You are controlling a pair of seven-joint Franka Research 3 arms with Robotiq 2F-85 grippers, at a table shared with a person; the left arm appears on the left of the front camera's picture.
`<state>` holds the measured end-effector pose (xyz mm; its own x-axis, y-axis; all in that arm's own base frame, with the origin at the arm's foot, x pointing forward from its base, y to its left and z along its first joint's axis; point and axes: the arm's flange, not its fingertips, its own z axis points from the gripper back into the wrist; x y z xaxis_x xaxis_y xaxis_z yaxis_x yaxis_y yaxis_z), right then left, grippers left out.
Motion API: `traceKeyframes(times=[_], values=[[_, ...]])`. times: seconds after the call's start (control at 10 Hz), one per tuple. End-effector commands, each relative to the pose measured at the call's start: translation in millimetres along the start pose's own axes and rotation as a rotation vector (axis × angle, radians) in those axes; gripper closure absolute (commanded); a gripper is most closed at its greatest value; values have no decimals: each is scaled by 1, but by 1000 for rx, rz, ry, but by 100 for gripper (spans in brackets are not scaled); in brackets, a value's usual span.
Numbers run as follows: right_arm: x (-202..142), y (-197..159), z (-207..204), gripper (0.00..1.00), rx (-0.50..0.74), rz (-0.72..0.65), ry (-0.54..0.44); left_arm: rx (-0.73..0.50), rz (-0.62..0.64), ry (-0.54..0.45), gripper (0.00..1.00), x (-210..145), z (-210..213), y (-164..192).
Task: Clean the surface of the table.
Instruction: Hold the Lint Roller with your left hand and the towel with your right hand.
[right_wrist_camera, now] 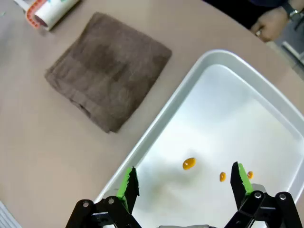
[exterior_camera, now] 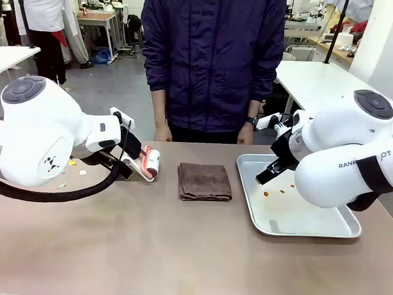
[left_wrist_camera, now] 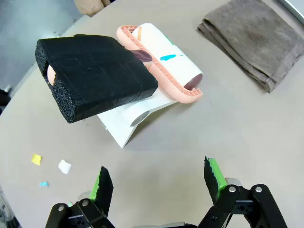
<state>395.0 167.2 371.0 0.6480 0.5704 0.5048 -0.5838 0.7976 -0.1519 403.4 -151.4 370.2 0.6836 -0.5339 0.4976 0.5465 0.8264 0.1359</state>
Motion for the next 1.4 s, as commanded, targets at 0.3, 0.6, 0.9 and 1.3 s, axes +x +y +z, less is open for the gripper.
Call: traceKeyframes(times=[0.3, 0.6, 0.9, 1.3], values=[[0, 0, 0, 0, 0, 0, 0, 0, 0, 0, 0, 0, 0, 0], [0, 0, 0, 0, 0, 0, 0, 0, 0, 0, 0, 0, 0, 0], [0, 0, 0, 0, 0, 0, 0, 0, 0, 0, 0, 0, 0, 0], [-1, -2, 9, 0, 38, -41, 56, -75, 18, 75, 0, -3, 9, 3]])
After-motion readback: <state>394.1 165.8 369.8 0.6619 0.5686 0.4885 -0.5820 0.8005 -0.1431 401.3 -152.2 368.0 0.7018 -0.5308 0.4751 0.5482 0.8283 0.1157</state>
